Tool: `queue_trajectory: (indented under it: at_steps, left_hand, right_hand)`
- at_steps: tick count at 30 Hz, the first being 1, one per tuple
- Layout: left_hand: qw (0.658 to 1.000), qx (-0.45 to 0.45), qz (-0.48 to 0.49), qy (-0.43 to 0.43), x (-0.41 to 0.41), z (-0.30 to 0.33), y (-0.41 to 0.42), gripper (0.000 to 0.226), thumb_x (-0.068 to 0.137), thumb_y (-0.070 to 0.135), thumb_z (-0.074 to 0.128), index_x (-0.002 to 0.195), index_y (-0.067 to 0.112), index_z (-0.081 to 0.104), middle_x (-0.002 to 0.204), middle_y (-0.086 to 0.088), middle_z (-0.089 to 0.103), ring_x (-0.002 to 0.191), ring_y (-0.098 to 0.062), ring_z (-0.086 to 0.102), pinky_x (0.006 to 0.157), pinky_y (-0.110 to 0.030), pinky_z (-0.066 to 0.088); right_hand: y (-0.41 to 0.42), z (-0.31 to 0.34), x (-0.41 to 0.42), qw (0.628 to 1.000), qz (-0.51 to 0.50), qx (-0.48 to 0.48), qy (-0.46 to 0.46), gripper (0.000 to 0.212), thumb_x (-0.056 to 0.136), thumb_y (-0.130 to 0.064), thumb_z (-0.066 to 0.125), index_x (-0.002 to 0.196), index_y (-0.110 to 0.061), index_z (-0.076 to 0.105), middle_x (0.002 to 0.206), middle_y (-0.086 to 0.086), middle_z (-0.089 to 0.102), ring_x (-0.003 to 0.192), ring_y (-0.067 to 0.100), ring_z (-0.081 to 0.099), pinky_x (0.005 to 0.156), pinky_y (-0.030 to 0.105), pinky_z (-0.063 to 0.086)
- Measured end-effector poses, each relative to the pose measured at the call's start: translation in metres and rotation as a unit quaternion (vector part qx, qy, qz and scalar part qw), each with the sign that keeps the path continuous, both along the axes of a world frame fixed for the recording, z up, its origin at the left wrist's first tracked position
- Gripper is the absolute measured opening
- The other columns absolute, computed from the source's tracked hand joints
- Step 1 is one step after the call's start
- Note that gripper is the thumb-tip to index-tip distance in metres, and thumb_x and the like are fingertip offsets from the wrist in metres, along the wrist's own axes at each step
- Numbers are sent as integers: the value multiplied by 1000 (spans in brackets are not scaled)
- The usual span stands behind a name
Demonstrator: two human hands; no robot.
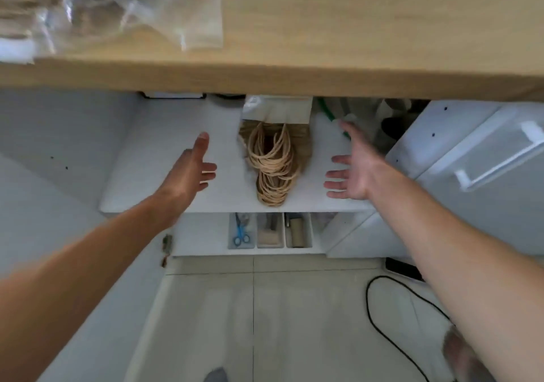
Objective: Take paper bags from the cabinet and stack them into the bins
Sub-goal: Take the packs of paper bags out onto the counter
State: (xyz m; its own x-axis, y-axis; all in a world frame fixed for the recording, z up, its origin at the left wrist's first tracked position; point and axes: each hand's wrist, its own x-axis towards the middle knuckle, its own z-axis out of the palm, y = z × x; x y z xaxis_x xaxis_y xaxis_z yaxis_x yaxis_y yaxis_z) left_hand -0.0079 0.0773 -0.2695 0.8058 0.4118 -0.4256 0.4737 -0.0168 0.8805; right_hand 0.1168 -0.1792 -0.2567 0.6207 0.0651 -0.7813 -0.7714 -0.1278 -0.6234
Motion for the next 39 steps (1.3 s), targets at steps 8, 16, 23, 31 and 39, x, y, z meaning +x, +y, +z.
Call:
queue_trajectory:
  at_steps: [8,16,23,31,39]
  left_hand:
    - [994,-104,-23,25,81,-39,-6,85,89,78,35,143,13,45,131,-14,60,118,-29,59,110,-45,43]
    - [990,-129,-47,25,104,-48,-10,62,85,67,55,130,26,59,123,-9,64,113,-26,62,108,-43,44]
    - [987,-154,-24,37,66,-44,-22,62,84,65,56,132,26,56,126,-11,61,115,-27,59,109,-45,42]
    - [981,-177,-43,68,-16,-34,-38,54,86,55,54,123,16,57,116,-9,67,105,-25,60,99,-41,44]
    - [980,-169,-1,103,-129,3,-73,58,81,52,56,126,18,45,104,-10,64,83,-24,61,76,-39,50]
  right_hand:
    - [29,-39,49,999,-9,29,-20,123,49,-90,72,143,-16,46,137,28,53,117,49,57,103,65,45]
    - [47,-37,43,996,68,32,-52,61,75,-71,72,105,-19,62,108,13,66,106,35,63,107,57,47]
    - [44,-38,2,996,71,26,-53,59,77,-74,68,111,-26,62,112,11,66,109,32,63,106,55,49]
    - [25,-34,-76,990,119,65,-49,50,87,-64,61,110,-20,67,81,8,69,85,27,61,84,43,50]
    - [8,-26,-178,986,133,94,-31,87,47,-79,82,125,-44,63,144,0,61,134,27,53,113,57,39]
